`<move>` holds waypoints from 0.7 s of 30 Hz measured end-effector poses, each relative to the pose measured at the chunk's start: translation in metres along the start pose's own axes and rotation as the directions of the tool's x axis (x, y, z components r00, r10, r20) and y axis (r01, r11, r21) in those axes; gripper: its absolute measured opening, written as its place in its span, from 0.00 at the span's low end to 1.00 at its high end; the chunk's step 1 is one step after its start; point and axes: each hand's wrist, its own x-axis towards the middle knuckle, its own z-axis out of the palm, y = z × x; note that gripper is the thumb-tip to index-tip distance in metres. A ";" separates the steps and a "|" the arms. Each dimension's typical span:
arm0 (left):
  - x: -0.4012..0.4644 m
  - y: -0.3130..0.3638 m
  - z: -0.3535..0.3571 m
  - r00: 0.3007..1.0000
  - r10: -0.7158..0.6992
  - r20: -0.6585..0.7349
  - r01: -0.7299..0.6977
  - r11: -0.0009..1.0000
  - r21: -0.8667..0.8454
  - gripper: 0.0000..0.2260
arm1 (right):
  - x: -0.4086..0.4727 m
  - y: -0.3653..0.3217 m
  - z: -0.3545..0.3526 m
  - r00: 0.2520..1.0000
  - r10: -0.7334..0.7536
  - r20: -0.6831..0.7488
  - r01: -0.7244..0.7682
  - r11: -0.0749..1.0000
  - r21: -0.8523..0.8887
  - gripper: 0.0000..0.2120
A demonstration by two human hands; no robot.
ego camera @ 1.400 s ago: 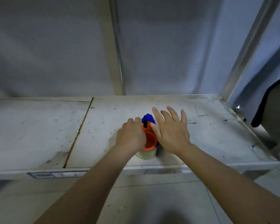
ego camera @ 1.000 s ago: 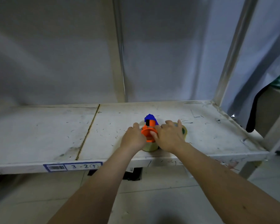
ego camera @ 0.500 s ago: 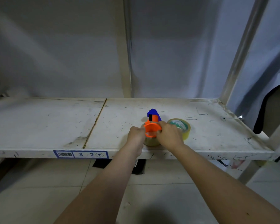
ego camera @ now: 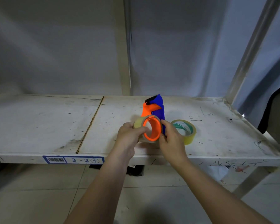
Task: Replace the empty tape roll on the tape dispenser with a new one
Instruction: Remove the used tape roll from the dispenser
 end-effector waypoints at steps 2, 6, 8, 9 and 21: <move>-0.001 0.000 0.001 0.997 0.072 0.004 -0.072 0.996 0.042 0.21 | 0.002 -0.002 -0.002 0.999 0.006 0.034 -0.007 0.999 0.038 0.24; -0.003 0.001 0.002 0.973 0.229 0.021 -0.227 0.947 0.227 0.22 | 0.006 0.001 -0.008 0.994 0.039 0.100 -0.048 0.995 0.086 0.26; -0.004 -0.001 0.001 0.966 0.254 0.048 -0.257 0.925 0.280 0.22 | 0.008 0.003 -0.010 0.994 0.047 0.101 -0.055 0.995 0.079 0.22; -0.005 -0.001 0.001 0.963 0.261 0.063 -0.268 0.918 0.294 0.23 | 0.009 0.003 -0.010 0.995 0.039 0.095 -0.047 0.996 0.076 0.20; -0.009 -0.003 -0.003 0.961 0.252 0.113 -0.274 0.923 0.270 0.22 | 0.013 0.013 -0.019 1.000 0.009 0.018 -0.007 0.995 -0.096 0.17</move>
